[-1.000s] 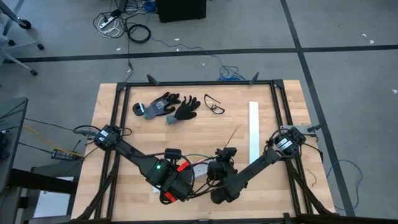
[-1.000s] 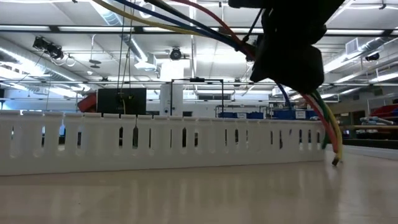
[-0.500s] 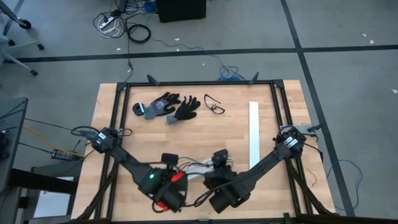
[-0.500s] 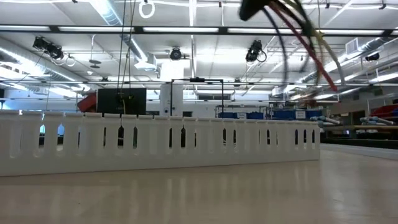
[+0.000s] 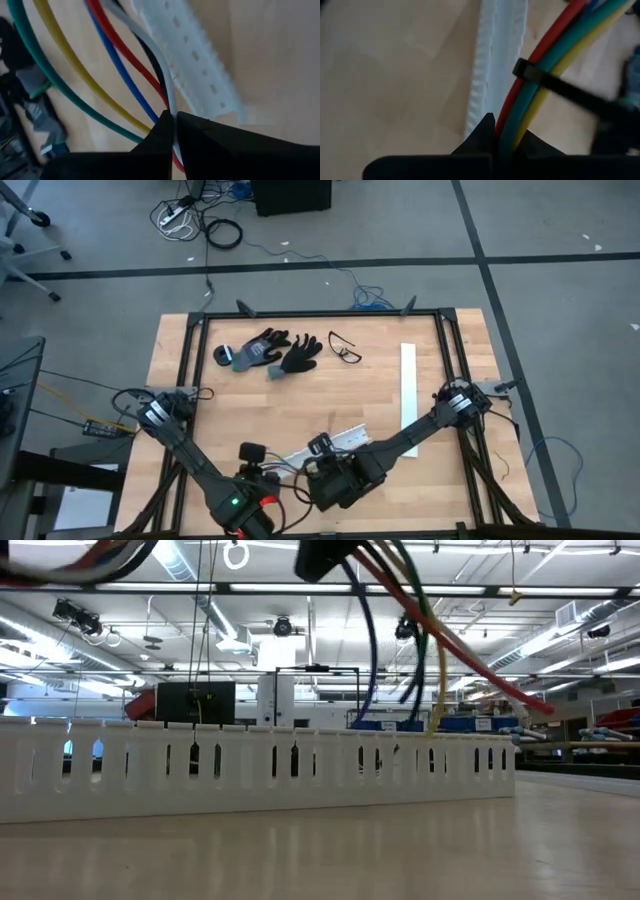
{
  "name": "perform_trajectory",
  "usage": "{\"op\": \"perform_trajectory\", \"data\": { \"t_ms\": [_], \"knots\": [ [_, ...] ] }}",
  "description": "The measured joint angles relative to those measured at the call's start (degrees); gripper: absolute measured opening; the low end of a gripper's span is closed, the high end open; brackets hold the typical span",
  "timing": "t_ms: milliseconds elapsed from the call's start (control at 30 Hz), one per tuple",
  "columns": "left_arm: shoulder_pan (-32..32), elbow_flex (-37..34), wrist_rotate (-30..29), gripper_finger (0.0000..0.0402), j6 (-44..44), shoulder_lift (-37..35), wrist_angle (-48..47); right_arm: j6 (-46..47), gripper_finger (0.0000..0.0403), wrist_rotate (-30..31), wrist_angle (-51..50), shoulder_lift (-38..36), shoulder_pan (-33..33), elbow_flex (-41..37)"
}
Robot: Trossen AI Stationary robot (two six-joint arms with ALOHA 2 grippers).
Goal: Ziptie cables
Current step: Put the ziptied cables in a white cable duct
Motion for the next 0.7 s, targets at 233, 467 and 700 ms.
{"op": "perform_trajectory", "data": {
  "t_ms": [233, 467, 700],
  "knots": [
    [-0.1, -6.9, -0.6, 0.0, -1.6, 0.0, 2.0, -1.1, 0.0007, -10.4, 5.5, 0.0, -2.3, 0.6],
    [-1.0, -7.4, -1.6, 0.0, -2.2, 0.1, 7.5, 2.9, 0.0006, -12.9, 2.9, 0.0, -1.9, 0.6],
    [-1.0, -13.0, -2.5, 0.0, -2.1, 0.2, 13.3, 6.6, 0.0006, -13.3, 2.1, 0.1, -0.8, 0.6]
  ]
}}
